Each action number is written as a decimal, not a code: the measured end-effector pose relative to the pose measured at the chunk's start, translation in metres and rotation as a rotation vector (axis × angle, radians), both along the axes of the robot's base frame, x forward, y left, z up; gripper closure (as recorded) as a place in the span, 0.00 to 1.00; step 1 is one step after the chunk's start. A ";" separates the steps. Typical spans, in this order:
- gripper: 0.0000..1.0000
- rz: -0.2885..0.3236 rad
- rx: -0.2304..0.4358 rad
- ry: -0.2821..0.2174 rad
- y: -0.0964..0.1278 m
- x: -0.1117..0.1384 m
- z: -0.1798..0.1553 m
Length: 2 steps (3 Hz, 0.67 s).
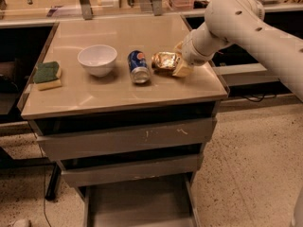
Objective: Pick orange can from bottom drawer and place on counter
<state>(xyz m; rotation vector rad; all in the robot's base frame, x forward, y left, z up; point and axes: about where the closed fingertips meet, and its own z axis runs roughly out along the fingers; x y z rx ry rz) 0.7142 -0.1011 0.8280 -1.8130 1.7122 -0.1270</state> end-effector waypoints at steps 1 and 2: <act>1.00 0.000 0.000 0.001 0.000 0.000 0.000; 0.82 0.000 0.000 0.001 0.000 0.000 0.000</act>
Offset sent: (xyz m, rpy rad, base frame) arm -0.0001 0.0000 -0.0003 0.0001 0.0007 0.0001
